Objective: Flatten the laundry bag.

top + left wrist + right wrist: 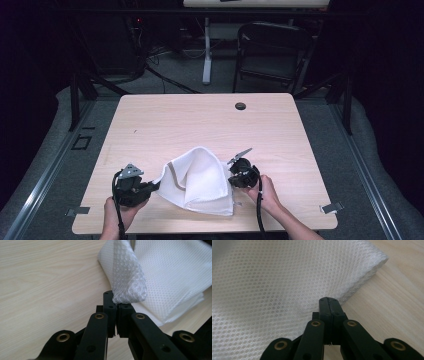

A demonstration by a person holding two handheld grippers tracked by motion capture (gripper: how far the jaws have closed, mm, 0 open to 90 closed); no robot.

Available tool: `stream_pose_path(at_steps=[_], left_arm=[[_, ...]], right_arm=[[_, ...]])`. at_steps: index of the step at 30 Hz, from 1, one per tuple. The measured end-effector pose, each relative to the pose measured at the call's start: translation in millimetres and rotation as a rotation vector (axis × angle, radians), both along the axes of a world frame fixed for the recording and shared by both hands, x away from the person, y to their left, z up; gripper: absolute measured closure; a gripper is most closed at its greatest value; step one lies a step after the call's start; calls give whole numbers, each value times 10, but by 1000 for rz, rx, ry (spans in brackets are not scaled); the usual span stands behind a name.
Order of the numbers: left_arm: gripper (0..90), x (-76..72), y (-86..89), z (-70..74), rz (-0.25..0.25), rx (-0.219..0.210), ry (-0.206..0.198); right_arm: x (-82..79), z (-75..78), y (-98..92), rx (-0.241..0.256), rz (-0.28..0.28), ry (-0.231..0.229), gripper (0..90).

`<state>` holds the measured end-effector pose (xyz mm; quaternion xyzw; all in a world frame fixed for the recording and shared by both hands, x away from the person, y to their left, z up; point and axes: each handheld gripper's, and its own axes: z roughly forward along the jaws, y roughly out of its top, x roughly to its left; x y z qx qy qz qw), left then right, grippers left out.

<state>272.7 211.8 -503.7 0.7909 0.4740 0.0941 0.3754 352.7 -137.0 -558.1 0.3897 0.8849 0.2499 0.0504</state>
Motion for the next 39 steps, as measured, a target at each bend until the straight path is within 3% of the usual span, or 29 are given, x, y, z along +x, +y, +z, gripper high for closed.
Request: stream_pose_path(at_steps=[12, 23, 29, 33, 39], left_arm=[[878, 17, 83, -80, 13, 38, 59], [877, 29, 122, -125, 27, 30, 99], [877, 47, 154, -143, 38, 9, 109], [877, 59, 139, -162, 23, 19, 119], [852, 72, 123, -160, 0, 38, 137]], right_arm=[[8, 8, -7, -13, 27, -1, 900], [4, 27, 2, -32, 23, 3, 900], [-107, 155, 75, 35, 48, -35, 900], [-167, 130, 202, 31, 112, -5, 900], [-141, 14, 225, 5, 111, 24, 900]])
